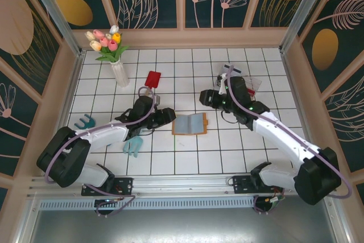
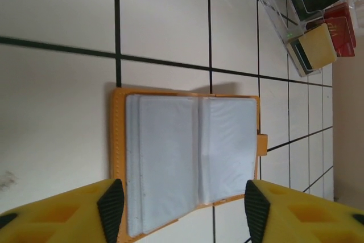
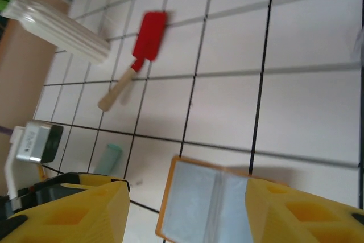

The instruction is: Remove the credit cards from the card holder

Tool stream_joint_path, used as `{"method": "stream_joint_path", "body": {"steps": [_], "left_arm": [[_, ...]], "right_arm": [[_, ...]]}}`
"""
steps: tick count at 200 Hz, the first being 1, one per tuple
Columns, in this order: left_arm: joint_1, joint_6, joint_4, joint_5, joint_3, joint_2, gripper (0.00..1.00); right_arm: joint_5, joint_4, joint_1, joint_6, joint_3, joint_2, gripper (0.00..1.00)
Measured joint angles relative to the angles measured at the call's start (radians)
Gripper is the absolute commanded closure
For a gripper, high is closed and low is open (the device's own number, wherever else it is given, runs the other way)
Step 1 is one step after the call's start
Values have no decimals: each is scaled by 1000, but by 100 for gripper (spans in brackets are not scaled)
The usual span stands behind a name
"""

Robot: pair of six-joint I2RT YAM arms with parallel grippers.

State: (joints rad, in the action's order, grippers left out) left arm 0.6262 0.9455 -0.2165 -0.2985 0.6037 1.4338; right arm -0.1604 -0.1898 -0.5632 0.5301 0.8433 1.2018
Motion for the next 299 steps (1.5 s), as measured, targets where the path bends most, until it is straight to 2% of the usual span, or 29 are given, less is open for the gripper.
{"method": "stream_joint_path", "body": {"steps": [16, 78, 115, 191, 299], "left_arm": [[20, 13, -20, -7, 0, 29, 53], [45, 55, -63, -5, 0, 105, 62], [55, 78, -91, -8, 0, 136, 64], [66, 86, -98, -12, 2, 188, 57], [67, 89, -94, -13, 32, 196, 62]], "right_arm": [[14, -1, -31, 51, -12, 54, 47], [-34, 7, -100, 140, -12, 287, 64], [-69, 18, -105, 161, -12, 357, 65], [-77, 22, -108, 161, 11, 436, 65], [-76, 22, -119, 157, 39, 497, 65]]}}
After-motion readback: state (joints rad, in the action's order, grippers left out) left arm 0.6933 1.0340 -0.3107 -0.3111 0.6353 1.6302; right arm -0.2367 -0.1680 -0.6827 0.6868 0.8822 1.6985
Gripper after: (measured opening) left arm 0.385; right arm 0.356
